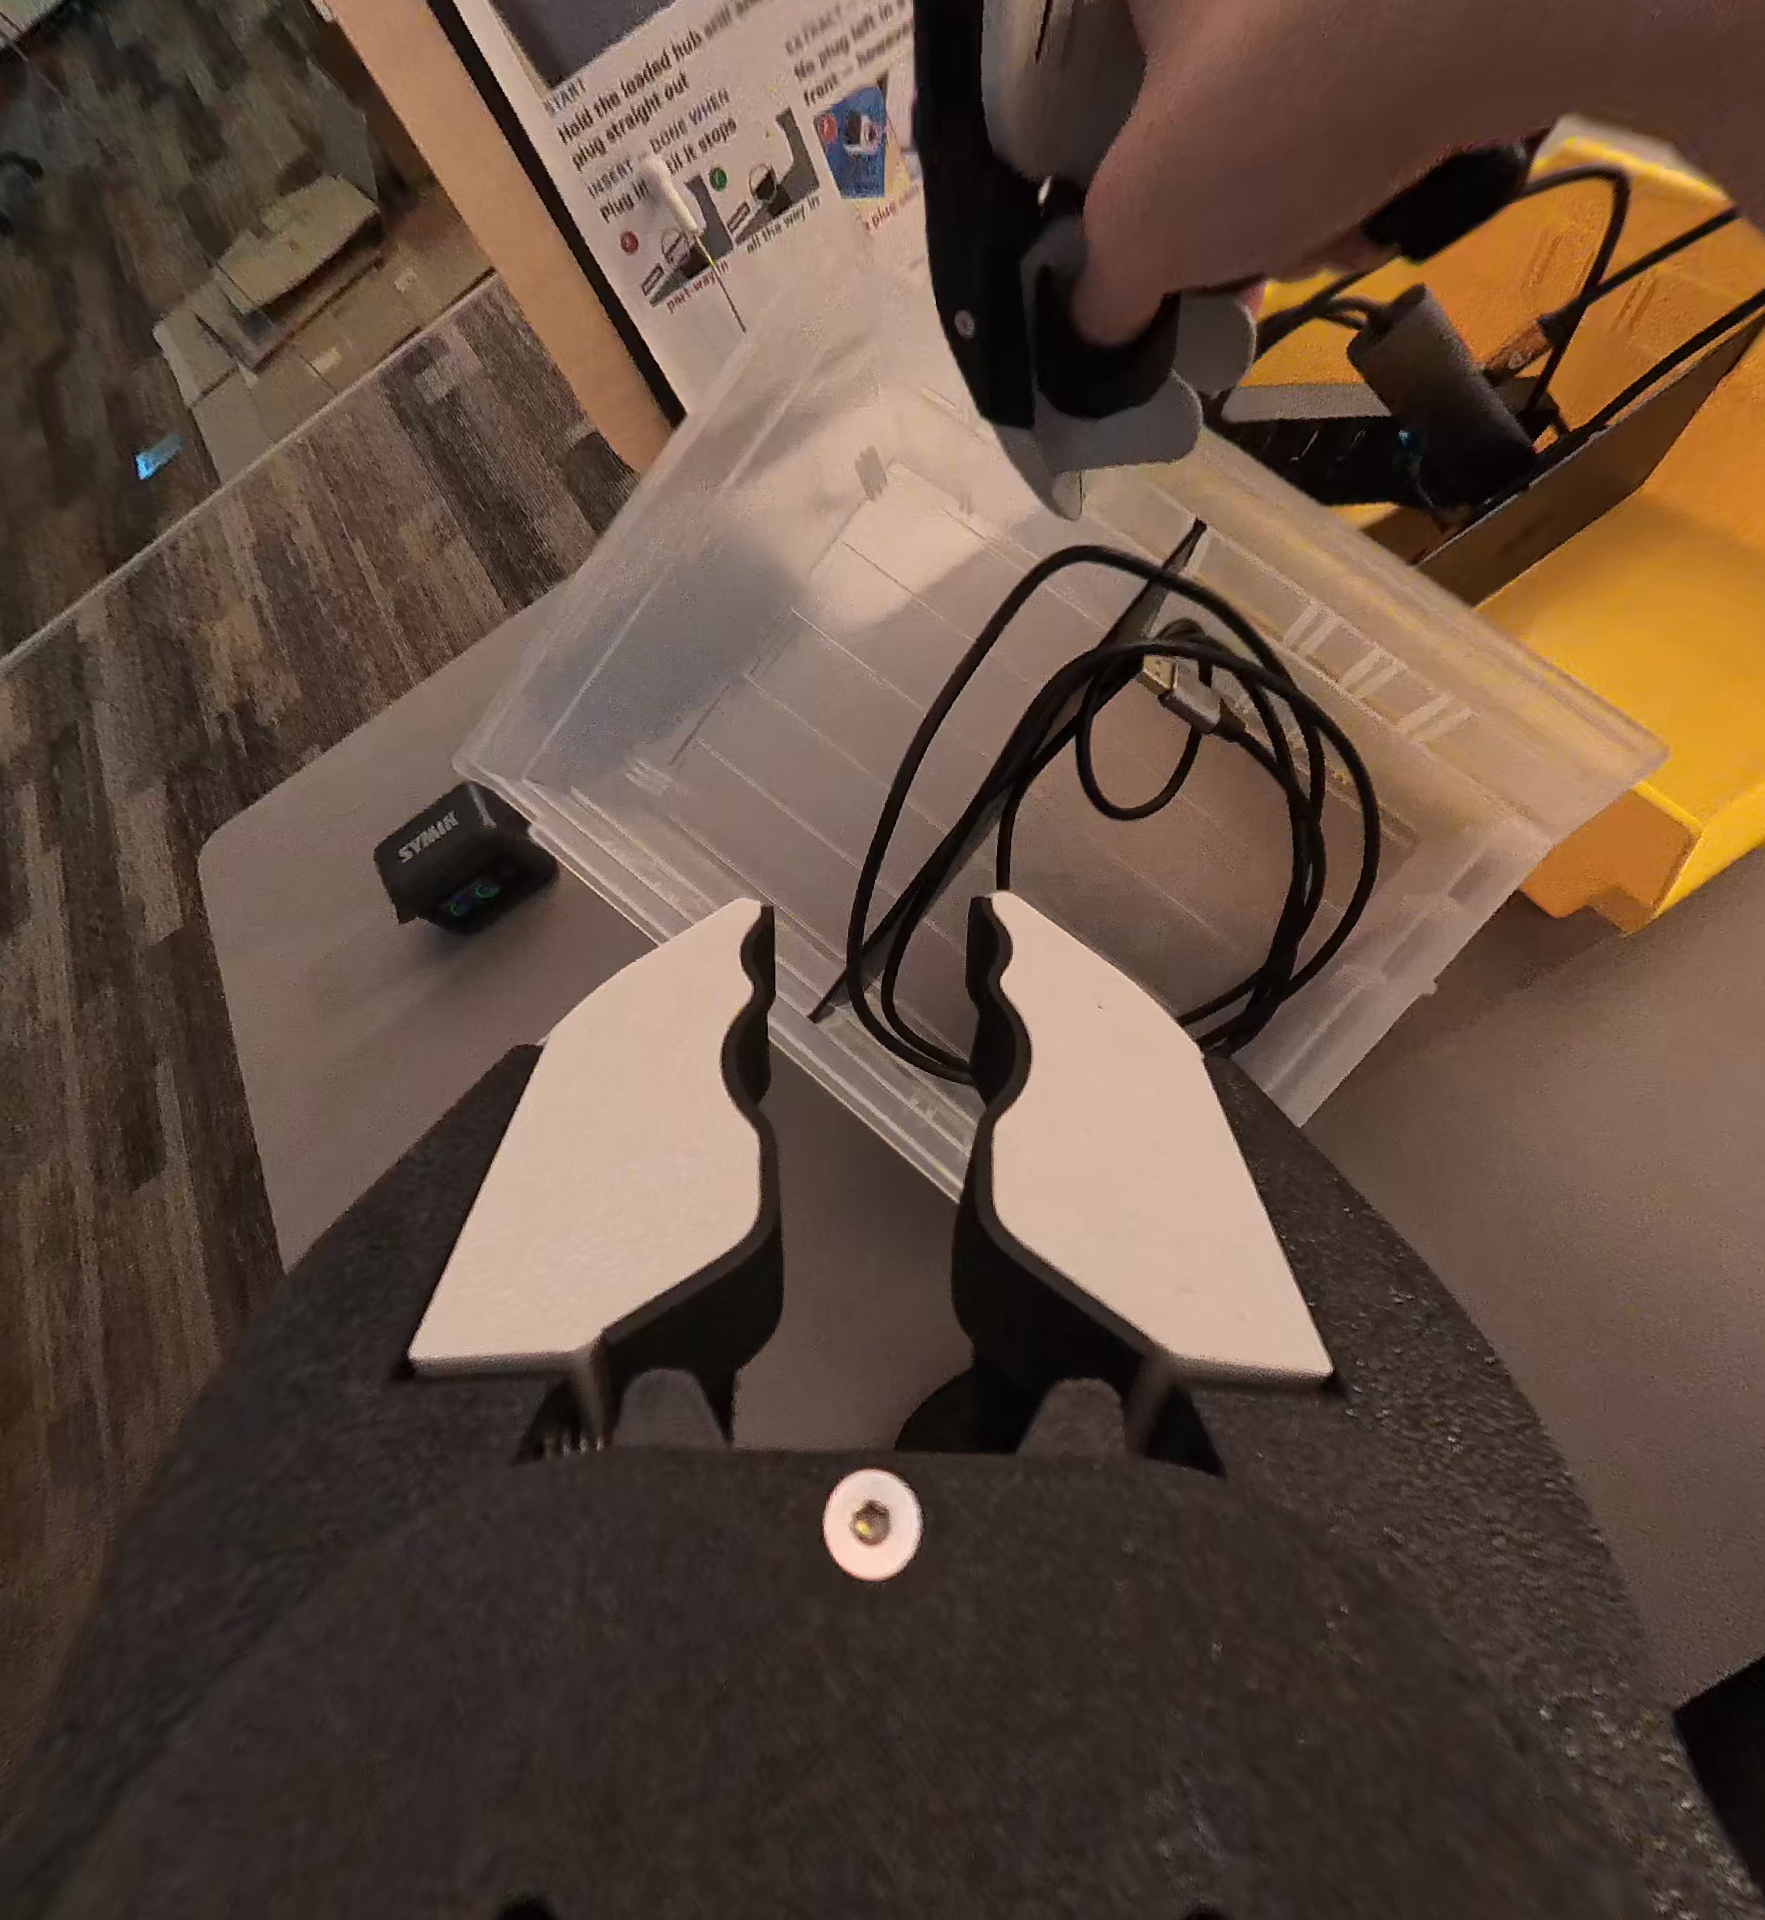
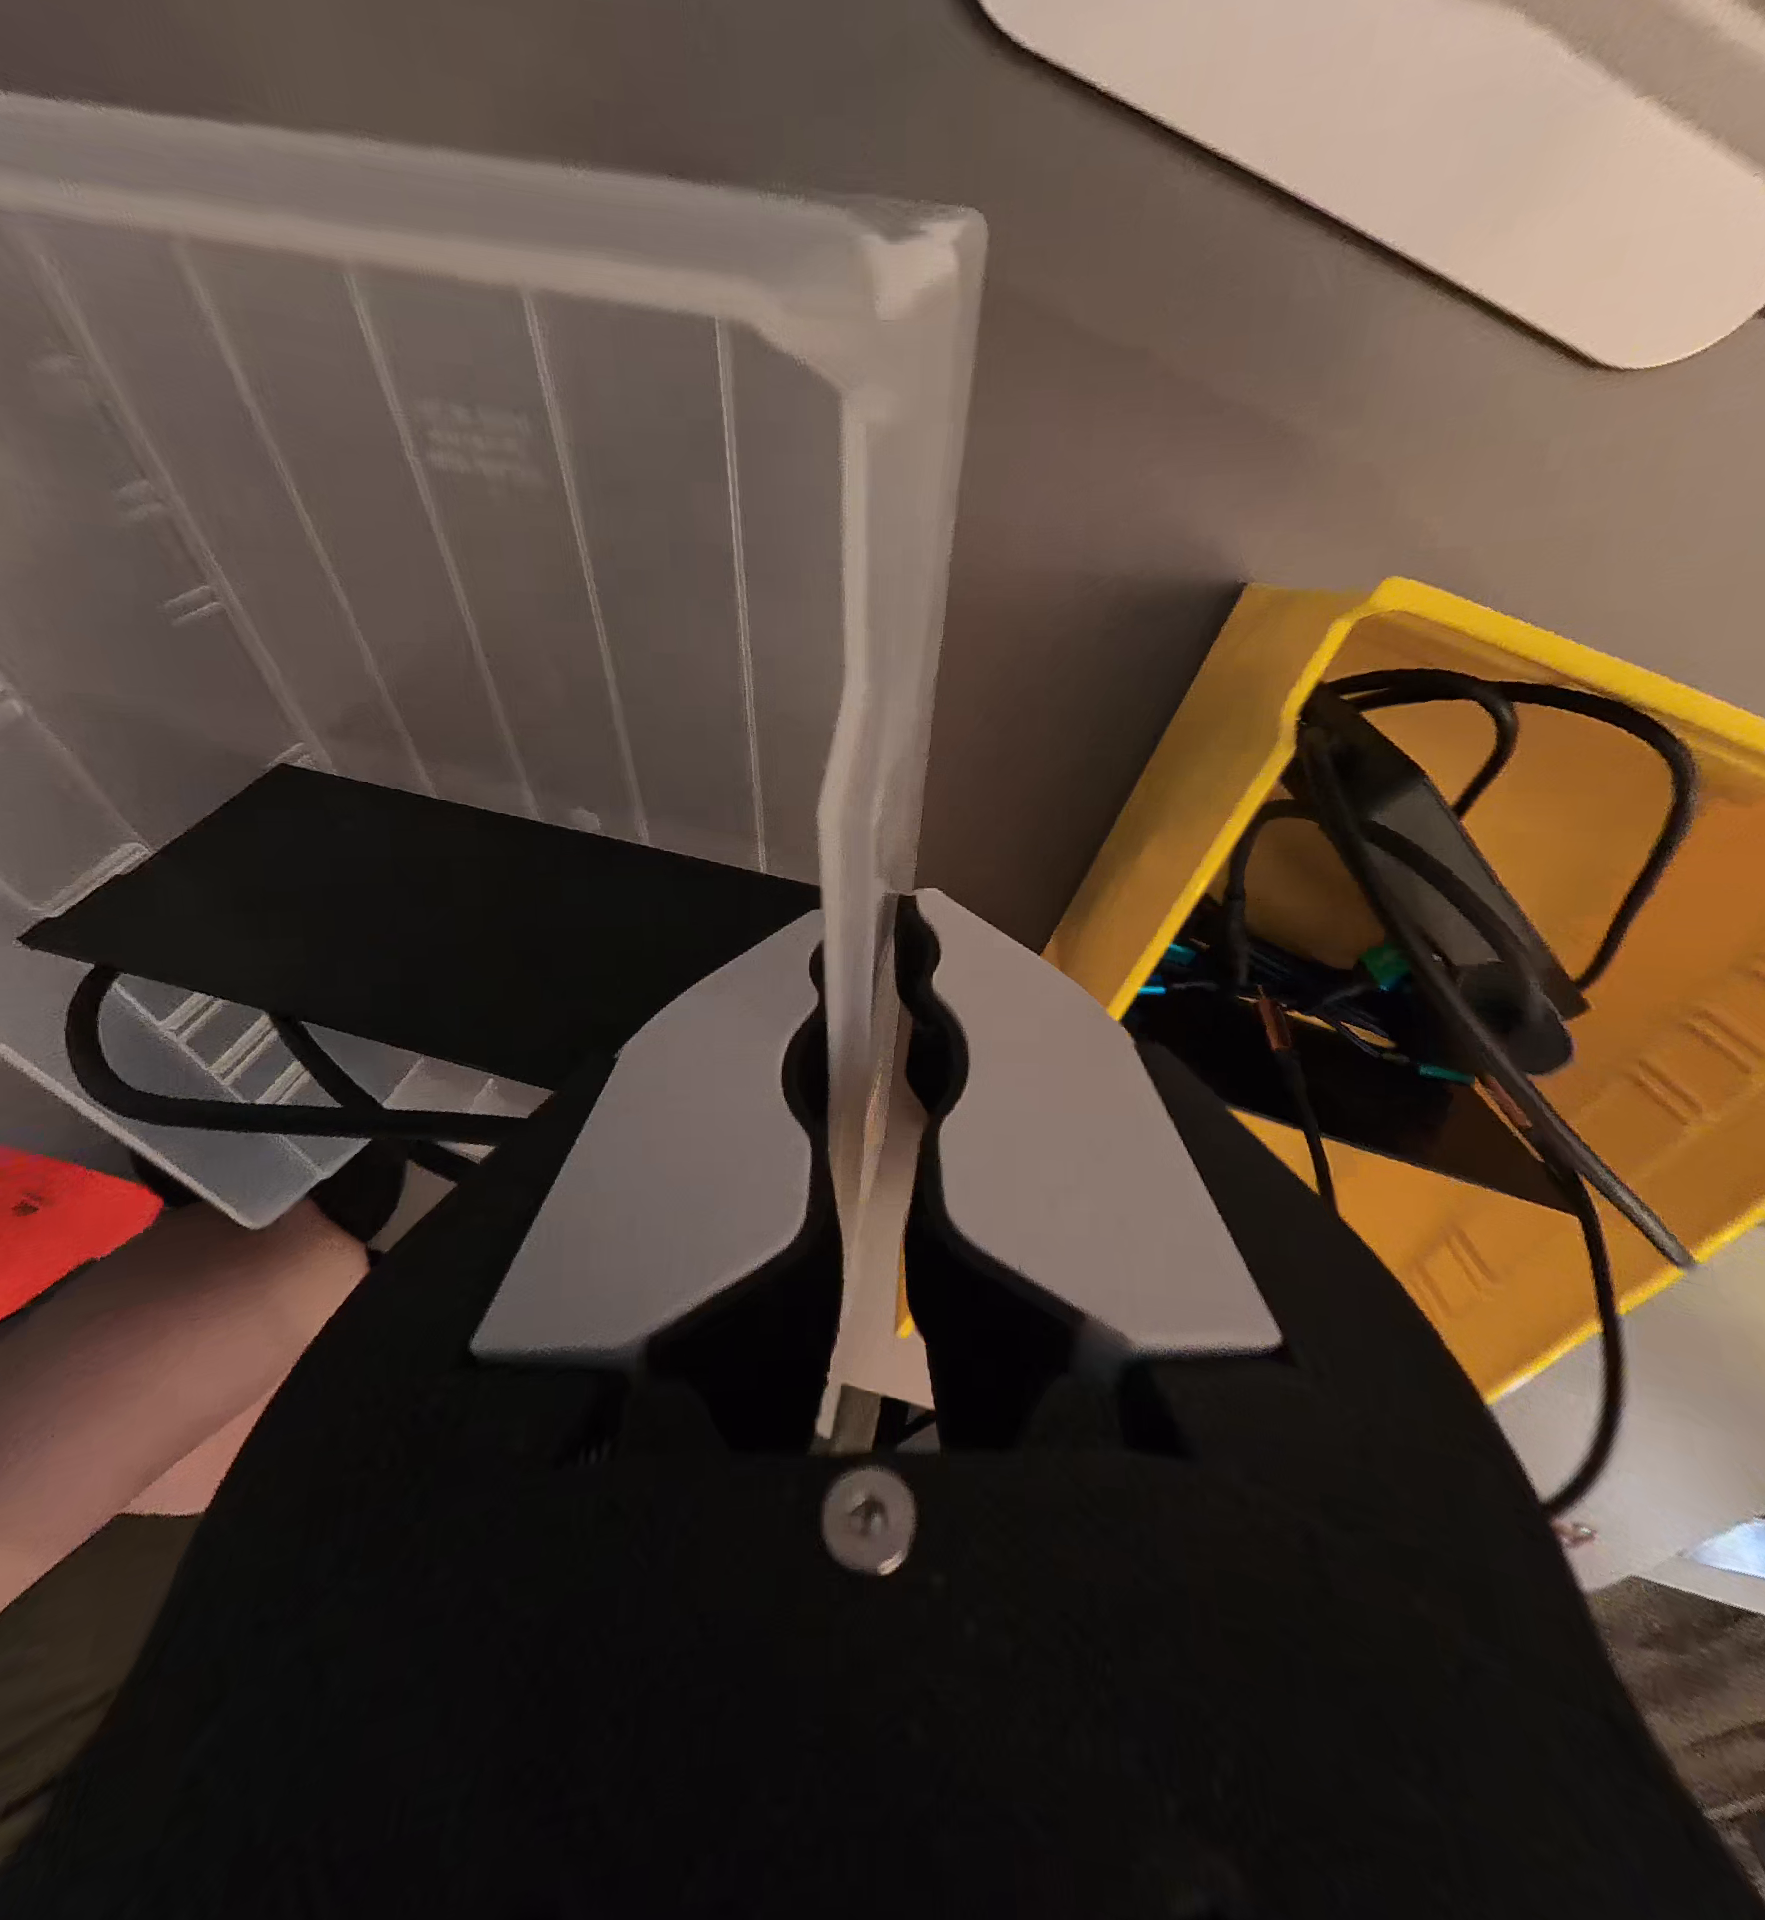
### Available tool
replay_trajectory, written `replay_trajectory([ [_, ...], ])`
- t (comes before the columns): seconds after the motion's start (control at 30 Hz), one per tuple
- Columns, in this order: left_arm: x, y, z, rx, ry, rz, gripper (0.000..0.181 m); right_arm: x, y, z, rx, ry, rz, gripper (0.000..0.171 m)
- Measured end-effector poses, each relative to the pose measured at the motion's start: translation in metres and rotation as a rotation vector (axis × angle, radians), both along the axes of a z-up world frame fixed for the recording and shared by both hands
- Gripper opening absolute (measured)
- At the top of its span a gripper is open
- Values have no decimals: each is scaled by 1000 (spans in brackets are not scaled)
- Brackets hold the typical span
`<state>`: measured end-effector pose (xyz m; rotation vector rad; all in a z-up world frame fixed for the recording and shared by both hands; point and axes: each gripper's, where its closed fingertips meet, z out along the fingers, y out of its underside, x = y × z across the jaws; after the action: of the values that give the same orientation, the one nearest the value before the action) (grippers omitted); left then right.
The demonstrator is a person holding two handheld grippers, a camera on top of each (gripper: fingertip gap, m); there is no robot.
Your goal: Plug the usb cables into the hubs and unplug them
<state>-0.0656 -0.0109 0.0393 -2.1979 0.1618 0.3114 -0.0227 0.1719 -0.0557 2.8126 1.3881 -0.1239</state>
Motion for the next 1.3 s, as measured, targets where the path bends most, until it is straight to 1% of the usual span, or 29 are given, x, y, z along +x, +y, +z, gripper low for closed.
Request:
replay_trajectory([
  [0.2,3,-9,12,52,12,-1,35,15,14,58,25,52,-13,9],
  [0.33,14,-15,20,93,22,-38,34,55,35,115,54,78,-52,9],
  [0.4,19,-15,23,111,20,-54,34,89,51,145,67,100,-89,9],
  [0.5,29,-12,19,94,2,-88,34,156,80,182,73,138,-184,9],
  [0.57,36,-6,15,75,-1,-115,34,213,103,199,93,136,-268,9],
  [0.63,46,8,14,83,-28,-153,34,274,127,207,124,125,-368,9],
  [0.7,61,27,8,74,-84,-208,34,334,144,201,128,96,-464,9],
  [0.77,79,51,-4,52,-159,-273,38,391,159,184,129,42,-546,10],
  [0.83,100,79,-16,51,-264,-349,41,440,168,158,108,-26,-596,10],
  [0.9,125,109,-19,136,-416,-420,41,478,176,127,72,-82,-623,10],
  [0.93,131,123,-25,169,-498,-415,41,492,179,110,50,-101,-629,10],
  [0.97,139,133,-39,146,-561,-417,41,504,182,92,24,-110,-628,10],
  [1.0,147,140,-60,72,-596,-421,44,513,185,75,-5,-114,-625,10],
  [1.07,151,151,-105,-86,-580,-374,56,523,190,42,-59,-106,-608,10],
  [1.1,153,155,-119,-122,-577,-360,60,526,193,27,-82,-95,-598,10],
  [1.17,160,162,-135,-196,-621,-339,63,527,201,2,-121,-67,-586,10],
  [1.2,165,164,-143,-260,-620,-340,66,527,204,-9,-137,-55,-585,10],
  [1.23,167,166,-152,-339,-579,-330,73,525,208,-19,-152,-45,-581,11],
  [1.3,155,170,-169,-475,-369,-277,77,520,215,-35,-178,-18,-572,10],
])
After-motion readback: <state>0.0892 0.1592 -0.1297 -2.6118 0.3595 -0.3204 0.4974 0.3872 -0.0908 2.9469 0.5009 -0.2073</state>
